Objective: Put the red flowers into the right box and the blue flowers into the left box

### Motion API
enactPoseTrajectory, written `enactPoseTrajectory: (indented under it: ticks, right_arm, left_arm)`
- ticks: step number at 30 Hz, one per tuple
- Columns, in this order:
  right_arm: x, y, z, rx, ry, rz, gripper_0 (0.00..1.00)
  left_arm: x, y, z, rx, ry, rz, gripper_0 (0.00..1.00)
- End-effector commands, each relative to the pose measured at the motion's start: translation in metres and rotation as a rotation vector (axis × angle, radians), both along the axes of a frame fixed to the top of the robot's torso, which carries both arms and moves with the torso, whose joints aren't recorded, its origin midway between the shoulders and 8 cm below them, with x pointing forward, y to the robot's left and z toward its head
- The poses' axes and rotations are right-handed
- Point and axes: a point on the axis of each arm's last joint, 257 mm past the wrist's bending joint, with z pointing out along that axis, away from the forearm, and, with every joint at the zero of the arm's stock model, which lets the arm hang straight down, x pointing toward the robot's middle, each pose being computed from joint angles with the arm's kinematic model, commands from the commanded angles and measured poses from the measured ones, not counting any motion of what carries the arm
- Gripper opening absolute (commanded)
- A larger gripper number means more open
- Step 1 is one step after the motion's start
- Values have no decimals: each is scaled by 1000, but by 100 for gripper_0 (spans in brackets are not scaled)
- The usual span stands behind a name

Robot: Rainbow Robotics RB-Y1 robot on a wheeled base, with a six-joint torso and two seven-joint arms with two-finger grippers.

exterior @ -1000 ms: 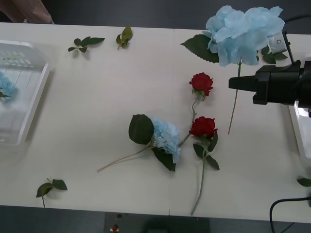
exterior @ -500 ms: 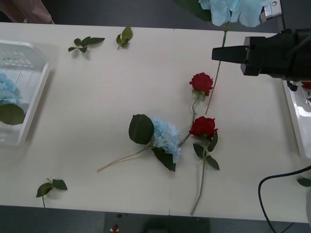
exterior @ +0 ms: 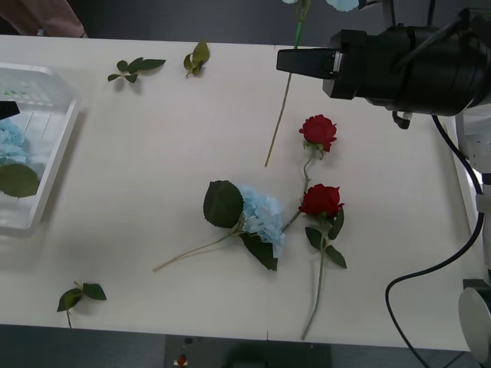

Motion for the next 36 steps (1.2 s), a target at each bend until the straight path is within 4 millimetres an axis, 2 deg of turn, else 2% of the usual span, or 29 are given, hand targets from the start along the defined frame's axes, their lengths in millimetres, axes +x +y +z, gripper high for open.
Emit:
enactPoseTrajectory:
  ticks: [1, 2, 3, 7, 12, 14, 15, 21, 28, 36]
  right_arm:
    - [-11, 9, 24, 36, -28, 38, 0]
    - [-10, 10, 24, 35, -29, 39, 0]
    - [-11, 10, 22, 32, -30, 39, 0]
    - [-10, 11, 21, 25, -36, 38, 0]
    - [-10, 11, 21, 25, -36, 38, 0]
    - [-10, 11, 21, 25, -36, 38, 0]
    - [-10, 11, 21, 25, -36, 38, 0]
    - [-10, 11, 21, 25, -36, 38, 0]
    - [-10, 11, 21, 25, -36, 38, 0]
    - [-10, 11, 21, 25, -36, 38, 0]
  left_arm:
    - [-7, -60, 44, -101, -81, -119, 100]
    - [-9, -70, 48, -132, -84, -138, 100]
    - [-15, -92, 57, -201, -90, -187, 100]
    - [-35, -147, 83, -292, -117, -314, 100]
    - [-63, -209, 111, -365, -149, -464, 100]
    - [-70, -226, 117, -383, -153, -506, 100]
    - [-76, -243, 121, -393, -157, -546, 100]
    - [-86, -296, 127, -432, -168, -658, 100]
    - [-81, -353, 114, -403, -165, -742, 100]
    - [-87, -397, 102, -415, -129, -814, 100]
